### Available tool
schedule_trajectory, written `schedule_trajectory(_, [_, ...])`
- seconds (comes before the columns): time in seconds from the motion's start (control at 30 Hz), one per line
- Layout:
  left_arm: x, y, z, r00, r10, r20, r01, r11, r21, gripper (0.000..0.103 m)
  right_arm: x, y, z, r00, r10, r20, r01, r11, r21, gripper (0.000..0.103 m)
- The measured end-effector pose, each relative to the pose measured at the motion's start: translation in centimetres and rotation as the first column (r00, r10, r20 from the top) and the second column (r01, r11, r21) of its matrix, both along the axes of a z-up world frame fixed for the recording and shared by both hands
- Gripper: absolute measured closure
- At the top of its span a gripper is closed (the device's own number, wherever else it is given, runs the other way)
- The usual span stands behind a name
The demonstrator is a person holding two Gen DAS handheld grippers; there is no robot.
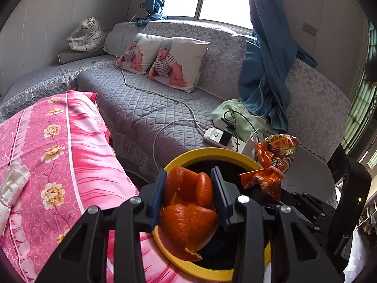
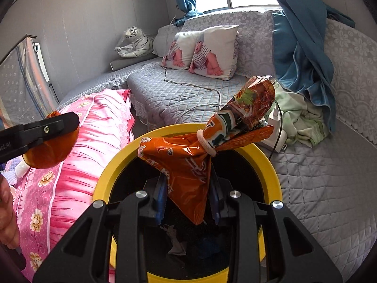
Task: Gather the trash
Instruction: 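Carry the peel and wrapper over the yellow bin and open both tools, then grasp the green-grey snack bag with the left tool while the right tool grasps white tissue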
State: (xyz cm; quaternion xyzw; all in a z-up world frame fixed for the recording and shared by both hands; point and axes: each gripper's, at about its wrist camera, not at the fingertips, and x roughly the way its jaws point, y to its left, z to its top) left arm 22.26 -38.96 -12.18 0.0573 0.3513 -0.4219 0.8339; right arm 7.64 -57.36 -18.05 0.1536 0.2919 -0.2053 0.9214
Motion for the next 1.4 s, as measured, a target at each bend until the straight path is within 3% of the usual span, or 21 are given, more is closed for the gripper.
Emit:
schedule_trajectory(0.47, [0.0, -1.4, -1.4, 0.998, -0.021, -0.054, 0.022, 1.0, 0.015, 0.065, 0.2, -1.5, -1.5, 0.998, -0.031, -0.047, 0.033, 0.998, 0.044, 0.074])
schedule_trajectory(0.53, [0.1, -1.4, -1.3, 0.998, -0.019, -0.051, 0.02, 1.0, 0.013, 0.061, 0.2, -1.7, -1.6, 0.998, -0.034, -0.049, 0.036, 0.998, 0.045, 0.073])
schedule_trajectory(0.57, [0.0, -1.4, -1.2, 0.999, -0.017, -0.047, 0.017, 1.0, 0.009, 0.053, 0.2, -1.8, -1.5, 0.998, -0.035, -0.052, 0.037, 0.998, 0.045, 0.072])
schedule_trajectory(0.6, [0.0, -1.2, -1.0, 0.999, -0.002, -0.039, 0.002, 1.0, 0.004, 0.044, 0.2, -1.9, -1.5, 0.998, -0.039, -0.052, 0.041, 0.998, 0.047, 0.068])
schedule_trajectory(0.77, [0.5, 0.4, 0.2, 0.998, 0.048, -0.037, -0.05, 0.998, -0.048, 0.031, -0.2, -2.4, -1.0, 0.997, -0.068, -0.043, 0.07, 0.996, 0.055, 0.053])
schedule_trajectory(1.17, [2.3, 9.0, 3.0, 0.976, 0.215, -0.026, -0.216, 0.965, -0.146, 0.027, -0.8, -0.5, 1.6, 0.999, -0.045, -0.007, 0.046, 0.999, 0.013, 0.053])
schedule_trajectory(1.4, [3.6, 18.0, 5.2, 0.929, 0.369, 0.023, -0.358, 0.915, -0.184, 0.014, 1.4, 4.2, 4.0, 0.992, 0.11, 0.055, -0.108, 0.993, -0.036, 0.047])
